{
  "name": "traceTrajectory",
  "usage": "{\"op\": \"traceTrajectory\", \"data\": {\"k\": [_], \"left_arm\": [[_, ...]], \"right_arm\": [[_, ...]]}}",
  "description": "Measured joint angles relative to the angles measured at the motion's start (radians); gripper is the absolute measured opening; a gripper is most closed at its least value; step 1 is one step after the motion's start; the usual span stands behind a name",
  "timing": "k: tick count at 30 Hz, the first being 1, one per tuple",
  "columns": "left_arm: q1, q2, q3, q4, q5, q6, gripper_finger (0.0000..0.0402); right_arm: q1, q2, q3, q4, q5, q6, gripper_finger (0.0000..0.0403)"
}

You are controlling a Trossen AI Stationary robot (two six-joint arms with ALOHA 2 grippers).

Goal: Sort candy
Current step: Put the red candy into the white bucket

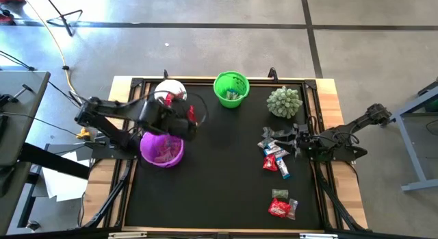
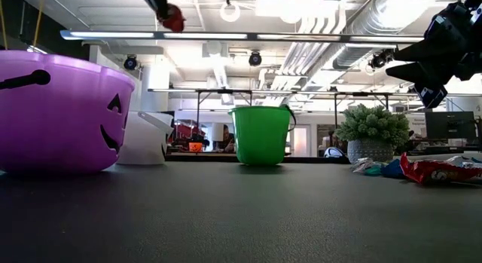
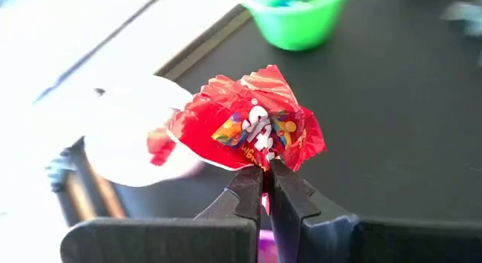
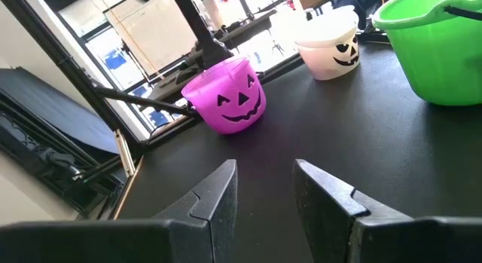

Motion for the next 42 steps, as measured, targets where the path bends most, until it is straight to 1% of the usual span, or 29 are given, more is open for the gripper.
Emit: {"op": "traceTrajectory", "data": {"k": [4, 9, 12, 14, 16, 19, 24, 26, 29, 35, 40, 42], "left_arm": [[0.12, -0.068, -0.047, -0.015, -0.011, 0.092, 0.0003], [0.303, -0.161, -0.146, 0.024, 0.043, 0.228, 0.0003], [0.421, -0.217, -0.228, 0.105, 0.082, 0.345, 0.0003], [0.502, -0.253, -0.292, 0.191, 0.117, 0.425, 0.0003], [0.584, -0.282, -0.355, 0.28, 0.168, 0.505, 0.0003], [0.706, -0.308, -0.444, 0.404, 0.282, 0.606, 0.0003], [0.86, -0.308, -0.552, 0.546, 0.487, 0.688, 0.0003], [0.899, -0.308, -0.585, 0.592, 0.545, 0.702, 0.0003], [0.933, -0.308, -0.619, 0.635, 0.582, 0.722, 0.0003], [0.975, -0.309, -0.654, 0.671, 0.59, 0.74, 0.0003], [0.98, -0.305, -0.657, 0.674, 0.589, 0.742, 0.0003], [0.98, -0.305, -0.657, 0.689, 0.605, 0.74, 0.0003]], "right_arm": [[0.0, 0.0, 0.0, 0.0, 0.0, 0.0, 0.0126], [0.0, 0.0, 0.0, 0.0, 0.0, 0.0, 0.0126], [0.0, 0.0, 0.0, 0.0, 0.0, 0.0, 0.0126], [0.0, 0.0, 0.0, 0.0, 0.0, 0.0, 0.0126], [0.0, 0.0, 0.0, 0.0, 0.0, 0.0, 0.0126], [0.0, 0.0, 0.0, 0.0, 0.0, 0.0, 0.0126], [0.0, 0.0, 0.0, 0.0, 0.0, 0.0, 0.0126], [0.0, 0.0, 0.0, 0.0, 0.0, 0.0, 0.0126], [0.0, 0.0, 0.0, 0.0, 0.0, 0.0, 0.0126], [0.0, 0.0, 0.0, 0.0, 0.0, 0.0, 0.0126], [0.0, 0.0, 0.0, 0.0, 0.0, 0.0, 0.0126], [0.0, 0.0, 0.0, 0.0, 0.0, 0.0, 0.0126]]}}
